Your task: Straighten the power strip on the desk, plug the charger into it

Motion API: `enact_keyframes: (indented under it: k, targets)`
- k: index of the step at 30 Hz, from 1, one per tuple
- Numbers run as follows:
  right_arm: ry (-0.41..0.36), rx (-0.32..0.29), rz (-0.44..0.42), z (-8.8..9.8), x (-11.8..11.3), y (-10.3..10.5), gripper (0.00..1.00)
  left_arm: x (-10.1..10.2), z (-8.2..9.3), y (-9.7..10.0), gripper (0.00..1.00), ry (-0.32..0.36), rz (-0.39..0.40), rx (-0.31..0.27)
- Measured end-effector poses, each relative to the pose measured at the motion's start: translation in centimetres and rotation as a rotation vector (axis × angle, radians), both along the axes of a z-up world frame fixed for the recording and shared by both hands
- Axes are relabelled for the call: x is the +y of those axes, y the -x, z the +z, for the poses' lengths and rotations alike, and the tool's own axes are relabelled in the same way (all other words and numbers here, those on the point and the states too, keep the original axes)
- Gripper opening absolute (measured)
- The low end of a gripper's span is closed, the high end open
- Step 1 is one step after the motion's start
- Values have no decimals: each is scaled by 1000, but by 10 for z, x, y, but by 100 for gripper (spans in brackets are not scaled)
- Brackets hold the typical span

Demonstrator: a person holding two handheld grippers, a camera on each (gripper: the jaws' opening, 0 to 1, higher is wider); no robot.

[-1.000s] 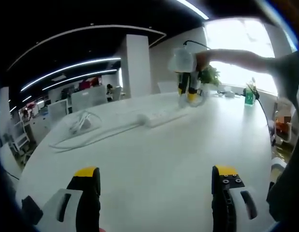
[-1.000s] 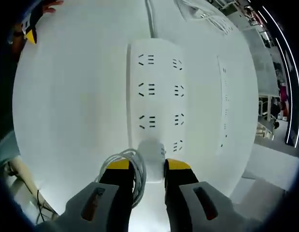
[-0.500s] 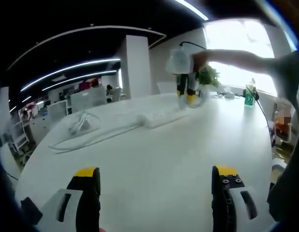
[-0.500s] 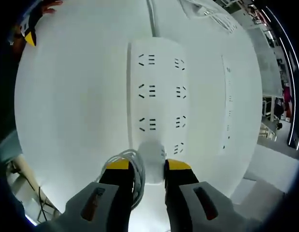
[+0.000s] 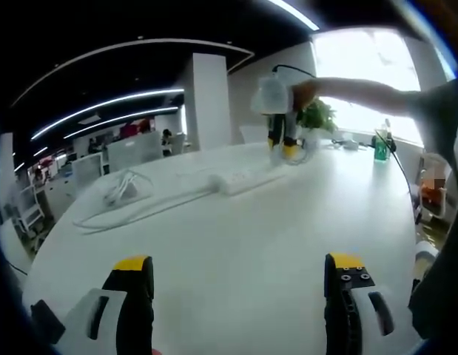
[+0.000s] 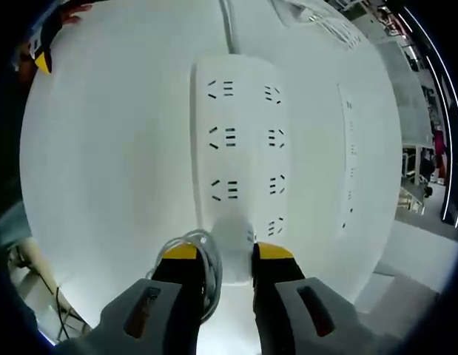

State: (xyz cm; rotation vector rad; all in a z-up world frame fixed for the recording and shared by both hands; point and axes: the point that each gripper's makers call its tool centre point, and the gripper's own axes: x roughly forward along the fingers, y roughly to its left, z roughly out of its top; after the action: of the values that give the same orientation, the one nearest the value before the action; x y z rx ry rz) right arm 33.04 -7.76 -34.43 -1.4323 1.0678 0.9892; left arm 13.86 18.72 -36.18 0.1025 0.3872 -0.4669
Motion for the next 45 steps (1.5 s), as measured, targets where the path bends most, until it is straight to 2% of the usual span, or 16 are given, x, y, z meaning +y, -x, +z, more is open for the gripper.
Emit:
enact_keyframes:
  k: [9, 31, 45]
  targets:
    - [54, 17, 6, -1, 0, -1, 22, -2, -2, -1, 99, 0, -4, 4]
    - [47, 74, 10, -2, 2, -2, 23, 0, -5, -2, 99, 1, 3, 10]
    - [39, 64, 14, -3, 1, 0, 24, 1, -6, -1, 99, 3, 3, 13]
